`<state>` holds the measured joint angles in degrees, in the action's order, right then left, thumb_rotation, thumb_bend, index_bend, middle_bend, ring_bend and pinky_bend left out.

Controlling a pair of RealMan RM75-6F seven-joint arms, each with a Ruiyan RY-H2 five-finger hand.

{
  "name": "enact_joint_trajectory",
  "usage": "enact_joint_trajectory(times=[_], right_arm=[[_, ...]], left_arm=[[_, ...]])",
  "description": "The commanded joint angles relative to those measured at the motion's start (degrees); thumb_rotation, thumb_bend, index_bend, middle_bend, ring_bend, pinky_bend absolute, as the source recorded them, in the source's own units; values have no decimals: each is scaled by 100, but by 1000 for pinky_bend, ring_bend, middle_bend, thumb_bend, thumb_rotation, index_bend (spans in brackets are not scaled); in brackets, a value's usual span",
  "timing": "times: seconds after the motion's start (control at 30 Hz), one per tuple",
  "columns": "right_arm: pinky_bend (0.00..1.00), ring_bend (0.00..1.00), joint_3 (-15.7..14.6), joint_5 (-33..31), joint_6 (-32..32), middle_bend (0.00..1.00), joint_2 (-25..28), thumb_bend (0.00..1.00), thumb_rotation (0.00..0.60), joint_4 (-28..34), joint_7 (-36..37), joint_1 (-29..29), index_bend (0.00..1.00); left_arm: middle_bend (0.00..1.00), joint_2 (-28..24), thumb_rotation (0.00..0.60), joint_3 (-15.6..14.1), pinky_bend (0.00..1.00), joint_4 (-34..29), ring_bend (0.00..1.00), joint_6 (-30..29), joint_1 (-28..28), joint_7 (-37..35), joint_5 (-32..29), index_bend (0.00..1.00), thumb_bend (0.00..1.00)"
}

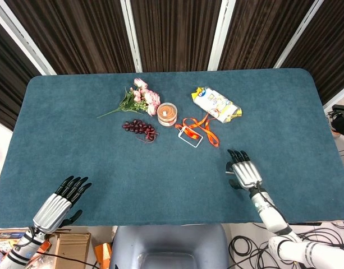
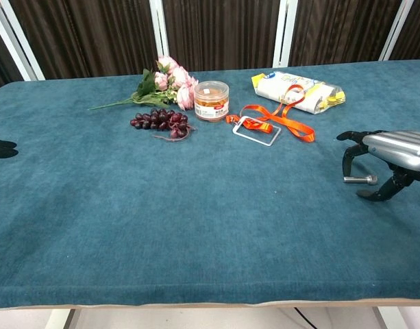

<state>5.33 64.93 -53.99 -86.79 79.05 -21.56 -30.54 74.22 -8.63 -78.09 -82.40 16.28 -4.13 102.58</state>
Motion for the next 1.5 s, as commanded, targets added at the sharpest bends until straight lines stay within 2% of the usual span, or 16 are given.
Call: enact_joint_trajectory(times=[0.03,0.8,1.13,1.3,1.5], right_arm=[[0,0,10,-12,0,0,-14,292,600,-9,19,-10,440],[0,0,29,-59,31,13,-191,307,600,-269,96,-93,565],[0,0,44,-2,8,20,-169,353,600,-279,255,-85,593],[0,0,80,209,-141,21,-33,353,600,-181,687,5,592],[0,0,93,601,-342,31,172,353,600,-215,1620,181,587]], left_arm=[[0,-6,600,5,0,0,0,14,-3,-2,-8,0,365],[0,8,600,51,0,88,0,89,-31,-101,-84,0,367],[0,5,600,50,0,104,0,57,-51,-133,-55,0,366],[0,-7,600,54,0,93,0,47,-60,-107,-46,0,366],[0,3,600,53,0,82,0,87,-50,-71,-38,0,366]])
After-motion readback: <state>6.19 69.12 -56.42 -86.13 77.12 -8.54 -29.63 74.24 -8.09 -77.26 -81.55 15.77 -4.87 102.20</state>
